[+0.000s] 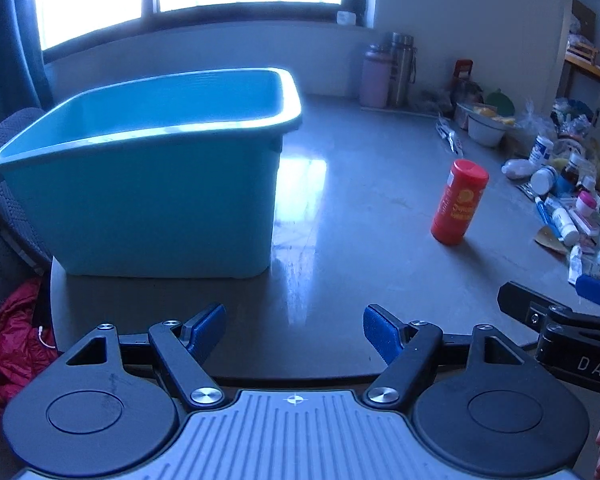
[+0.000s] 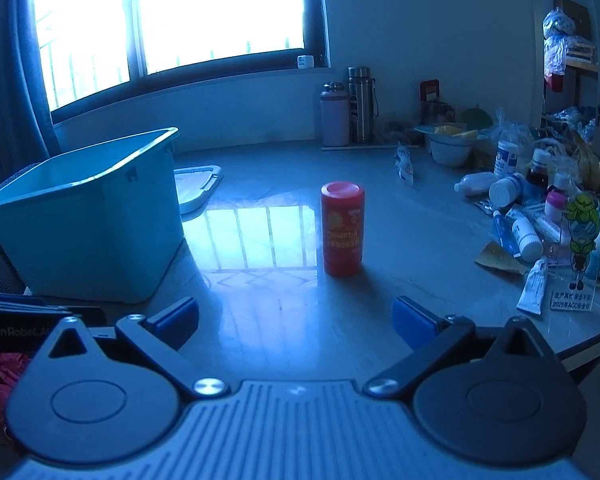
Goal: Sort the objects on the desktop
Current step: 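Move the left tool toward the upright red canister on the table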
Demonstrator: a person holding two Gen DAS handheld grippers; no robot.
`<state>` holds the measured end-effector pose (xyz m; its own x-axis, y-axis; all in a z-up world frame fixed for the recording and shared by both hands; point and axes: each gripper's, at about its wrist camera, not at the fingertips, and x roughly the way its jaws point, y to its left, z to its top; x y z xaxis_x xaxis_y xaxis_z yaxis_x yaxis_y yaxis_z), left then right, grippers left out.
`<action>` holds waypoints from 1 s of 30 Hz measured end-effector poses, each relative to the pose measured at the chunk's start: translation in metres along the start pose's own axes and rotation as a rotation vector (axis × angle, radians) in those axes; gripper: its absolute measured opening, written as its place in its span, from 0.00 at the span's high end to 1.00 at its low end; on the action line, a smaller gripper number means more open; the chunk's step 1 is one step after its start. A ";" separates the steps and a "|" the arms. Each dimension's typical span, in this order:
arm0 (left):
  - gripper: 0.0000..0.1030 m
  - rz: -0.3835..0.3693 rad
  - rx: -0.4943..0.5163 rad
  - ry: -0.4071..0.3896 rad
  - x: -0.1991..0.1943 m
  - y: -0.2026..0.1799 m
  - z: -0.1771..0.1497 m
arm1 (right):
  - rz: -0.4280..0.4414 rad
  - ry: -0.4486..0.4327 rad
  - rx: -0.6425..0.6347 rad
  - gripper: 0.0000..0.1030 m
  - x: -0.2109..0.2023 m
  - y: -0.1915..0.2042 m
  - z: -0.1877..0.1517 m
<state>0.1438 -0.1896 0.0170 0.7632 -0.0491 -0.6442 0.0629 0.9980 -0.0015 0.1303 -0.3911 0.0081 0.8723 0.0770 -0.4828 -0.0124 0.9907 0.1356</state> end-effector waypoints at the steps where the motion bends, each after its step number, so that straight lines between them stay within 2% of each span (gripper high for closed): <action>1: 0.24 0.009 0.001 -0.012 0.001 -0.001 0.000 | 0.000 -0.002 0.002 0.00 0.002 -0.001 -0.001; 4: 0.24 0.026 0.004 -0.027 0.010 -0.009 0.003 | -0.001 -0.009 0.008 0.00 0.009 -0.004 -0.003; 18: 0.24 0.037 0.071 0.032 0.050 -0.035 0.017 | -0.010 -0.001 0.067 0.00 0.056 -0.027 0.001; 23: 0.24 0.024 0.106 -0.009 0.067 -0.048 0.026 | -0.007 0.012 0.070 0.00 0.068 -0.033 0.004; 30: 0.24 -0.038 0.164 -0.063 0.091 -0.073 0.044 | -0.043 0.042 0.074 0.00 0.070 -0.045 -0.001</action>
<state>0.2369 -0.2688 -0.0083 0.7969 -0.0938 -0.5968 0.1923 0.9759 0.1034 0.1917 -0.4305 -0.0324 0.8502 0.0407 -0.5248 0.0623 0.9822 0.1772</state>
